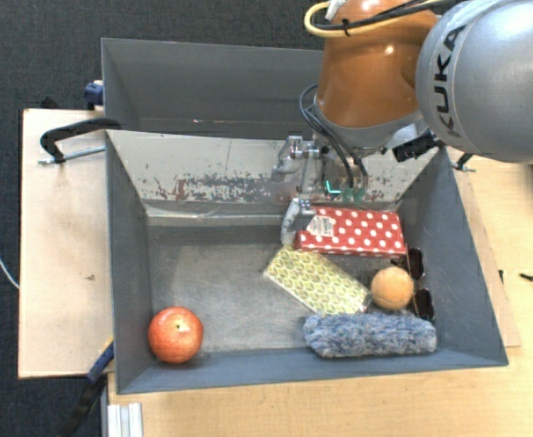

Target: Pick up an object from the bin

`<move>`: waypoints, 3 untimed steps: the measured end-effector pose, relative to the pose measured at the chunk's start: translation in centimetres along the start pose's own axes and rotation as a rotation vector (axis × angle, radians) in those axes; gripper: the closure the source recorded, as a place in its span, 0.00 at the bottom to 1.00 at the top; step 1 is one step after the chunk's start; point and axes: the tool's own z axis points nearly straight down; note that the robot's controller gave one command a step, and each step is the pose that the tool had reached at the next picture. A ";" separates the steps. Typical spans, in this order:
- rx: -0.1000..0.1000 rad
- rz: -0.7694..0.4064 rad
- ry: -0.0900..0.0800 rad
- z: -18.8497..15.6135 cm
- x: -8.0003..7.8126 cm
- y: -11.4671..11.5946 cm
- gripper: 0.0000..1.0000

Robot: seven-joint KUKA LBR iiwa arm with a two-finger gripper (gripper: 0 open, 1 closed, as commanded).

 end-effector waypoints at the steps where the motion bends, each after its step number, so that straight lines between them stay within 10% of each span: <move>1: -0.001 0.001 -0.008 -0.5 -0.2 0.0 0.00; 3: -0.001 -0.059 -0.010 11.0 2.3 0.4 0.00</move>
Offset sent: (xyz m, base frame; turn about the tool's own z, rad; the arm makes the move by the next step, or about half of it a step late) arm -0.0040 0.0232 -0.1174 0.1676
